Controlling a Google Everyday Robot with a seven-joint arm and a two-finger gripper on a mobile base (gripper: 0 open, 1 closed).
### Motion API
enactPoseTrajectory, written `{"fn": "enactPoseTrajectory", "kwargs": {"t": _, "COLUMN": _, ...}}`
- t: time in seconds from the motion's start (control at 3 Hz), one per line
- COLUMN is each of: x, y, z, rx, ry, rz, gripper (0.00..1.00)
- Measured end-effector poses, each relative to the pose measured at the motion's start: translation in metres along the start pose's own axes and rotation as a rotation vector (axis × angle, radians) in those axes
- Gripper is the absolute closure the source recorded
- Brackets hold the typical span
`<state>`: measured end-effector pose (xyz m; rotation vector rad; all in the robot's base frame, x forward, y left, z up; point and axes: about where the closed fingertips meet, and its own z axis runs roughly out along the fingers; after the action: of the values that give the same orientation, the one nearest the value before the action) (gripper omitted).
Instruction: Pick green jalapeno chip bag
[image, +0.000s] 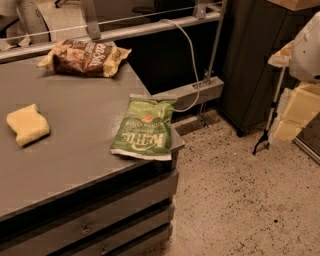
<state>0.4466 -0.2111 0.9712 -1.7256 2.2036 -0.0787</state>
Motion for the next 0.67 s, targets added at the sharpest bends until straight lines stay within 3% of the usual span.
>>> {"fn": "enactPoseTrajectory", "kwargs": {"t": 0.67, "x": -0.069, "y": -0.032, "z": 0.089, "rx": -0.100, "ry": -0.200, "rz": -0.059, "gripper": 0.00}}
